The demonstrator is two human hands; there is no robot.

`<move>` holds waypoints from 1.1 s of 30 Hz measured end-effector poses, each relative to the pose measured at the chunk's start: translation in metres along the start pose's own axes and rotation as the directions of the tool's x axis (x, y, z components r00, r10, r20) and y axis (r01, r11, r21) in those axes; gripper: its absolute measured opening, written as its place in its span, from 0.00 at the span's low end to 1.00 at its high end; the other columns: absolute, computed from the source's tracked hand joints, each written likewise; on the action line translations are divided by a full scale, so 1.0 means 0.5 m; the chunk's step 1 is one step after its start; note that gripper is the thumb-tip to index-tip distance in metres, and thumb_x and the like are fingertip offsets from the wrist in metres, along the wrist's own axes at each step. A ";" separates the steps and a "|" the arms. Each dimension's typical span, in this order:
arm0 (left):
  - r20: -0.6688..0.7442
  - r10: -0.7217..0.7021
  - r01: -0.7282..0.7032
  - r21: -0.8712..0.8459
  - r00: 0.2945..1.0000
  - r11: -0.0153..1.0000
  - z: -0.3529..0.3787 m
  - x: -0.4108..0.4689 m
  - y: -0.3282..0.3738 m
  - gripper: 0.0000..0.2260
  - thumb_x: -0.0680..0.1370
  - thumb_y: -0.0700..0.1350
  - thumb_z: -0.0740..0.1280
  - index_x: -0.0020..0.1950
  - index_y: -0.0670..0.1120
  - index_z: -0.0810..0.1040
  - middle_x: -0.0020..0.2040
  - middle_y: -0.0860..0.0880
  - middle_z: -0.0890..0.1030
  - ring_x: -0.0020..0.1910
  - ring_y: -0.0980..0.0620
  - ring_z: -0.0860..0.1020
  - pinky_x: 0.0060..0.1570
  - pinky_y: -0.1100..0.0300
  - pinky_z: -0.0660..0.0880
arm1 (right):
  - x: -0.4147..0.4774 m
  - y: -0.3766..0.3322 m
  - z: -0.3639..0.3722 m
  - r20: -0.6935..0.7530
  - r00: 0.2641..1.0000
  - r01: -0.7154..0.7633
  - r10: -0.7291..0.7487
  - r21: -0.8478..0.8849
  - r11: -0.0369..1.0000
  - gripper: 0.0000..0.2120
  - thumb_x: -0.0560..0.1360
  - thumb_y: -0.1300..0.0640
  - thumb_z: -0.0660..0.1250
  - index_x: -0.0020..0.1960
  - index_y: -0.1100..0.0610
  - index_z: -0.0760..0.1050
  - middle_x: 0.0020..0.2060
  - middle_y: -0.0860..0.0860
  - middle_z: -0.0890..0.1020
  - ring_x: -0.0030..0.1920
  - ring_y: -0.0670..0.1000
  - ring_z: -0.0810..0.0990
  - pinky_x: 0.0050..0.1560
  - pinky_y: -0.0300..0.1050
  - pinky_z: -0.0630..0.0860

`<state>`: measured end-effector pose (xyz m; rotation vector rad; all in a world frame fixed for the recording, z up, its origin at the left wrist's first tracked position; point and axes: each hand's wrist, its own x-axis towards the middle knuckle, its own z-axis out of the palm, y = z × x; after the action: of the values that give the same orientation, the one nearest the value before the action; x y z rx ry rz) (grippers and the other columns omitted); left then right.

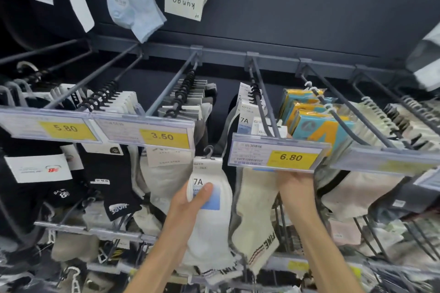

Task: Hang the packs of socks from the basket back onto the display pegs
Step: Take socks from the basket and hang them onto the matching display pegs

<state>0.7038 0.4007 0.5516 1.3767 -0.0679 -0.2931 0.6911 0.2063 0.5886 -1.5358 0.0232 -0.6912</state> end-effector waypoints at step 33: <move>-0.039 -0.112 0.110 -0.052 0.993 0.993 0.005 0.020 -0.012 0.16 0.79 0.51 0.68 0.37 0.73 0.82 0.39 0.72 0.82 0.38 0.77 0.77 0.43 0.65 0.66 | 0.066 0.031 0.031 0.116 0.987 -0.152 0.115 0.395 0.906 0.29 0.82 0.73 0.45 0.51 0.50 0.81 0.37 0.46 0.83 0.38 0.43 0.82 0.41 0.36 0.80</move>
<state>0.7117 0.3950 0.5450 1.3391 0.0507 -0.3562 0.7307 0.2044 0.5892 -1.1528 -0.0771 -0.4798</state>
